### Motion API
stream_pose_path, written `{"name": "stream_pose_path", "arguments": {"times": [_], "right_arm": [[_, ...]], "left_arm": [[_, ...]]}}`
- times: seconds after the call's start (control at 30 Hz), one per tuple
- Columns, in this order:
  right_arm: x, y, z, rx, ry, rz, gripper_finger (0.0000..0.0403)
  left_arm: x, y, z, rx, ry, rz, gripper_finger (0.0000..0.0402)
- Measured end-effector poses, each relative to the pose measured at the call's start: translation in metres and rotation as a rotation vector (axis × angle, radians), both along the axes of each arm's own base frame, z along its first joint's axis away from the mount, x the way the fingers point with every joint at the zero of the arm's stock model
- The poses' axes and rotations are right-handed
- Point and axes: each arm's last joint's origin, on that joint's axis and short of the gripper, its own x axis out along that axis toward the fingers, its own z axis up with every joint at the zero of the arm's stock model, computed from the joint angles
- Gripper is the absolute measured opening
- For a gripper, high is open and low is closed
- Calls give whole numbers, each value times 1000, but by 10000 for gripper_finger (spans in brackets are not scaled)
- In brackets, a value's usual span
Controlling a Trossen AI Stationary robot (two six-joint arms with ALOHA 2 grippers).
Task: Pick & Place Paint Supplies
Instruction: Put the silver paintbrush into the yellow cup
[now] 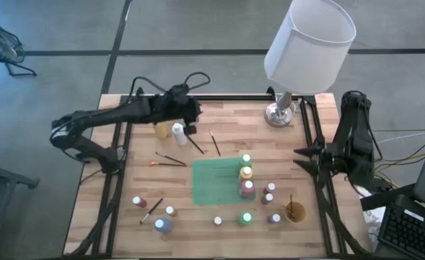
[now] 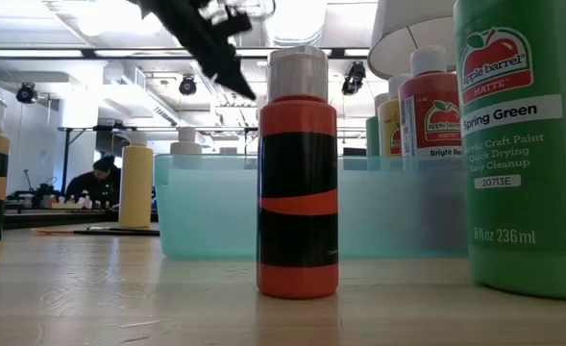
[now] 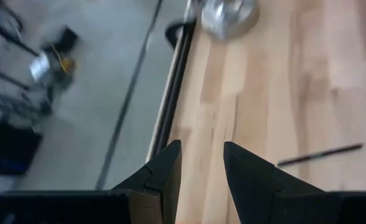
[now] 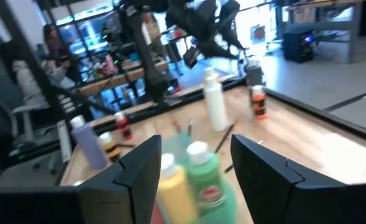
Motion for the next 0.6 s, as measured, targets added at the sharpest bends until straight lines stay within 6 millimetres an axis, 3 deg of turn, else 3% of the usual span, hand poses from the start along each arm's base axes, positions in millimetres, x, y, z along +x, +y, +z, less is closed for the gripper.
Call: {"name": "stream_pose_path", "arguments": {"times": [0.33,0.6], "right_arm": [[-6,-30,7,-23,-18,-89,205],[-9,-39,7,-13,-24,-104,201]], "left_arm": [[37,50,-34,-3,433,-127,126],[73,67,-62,9,737,-305,126]]}}
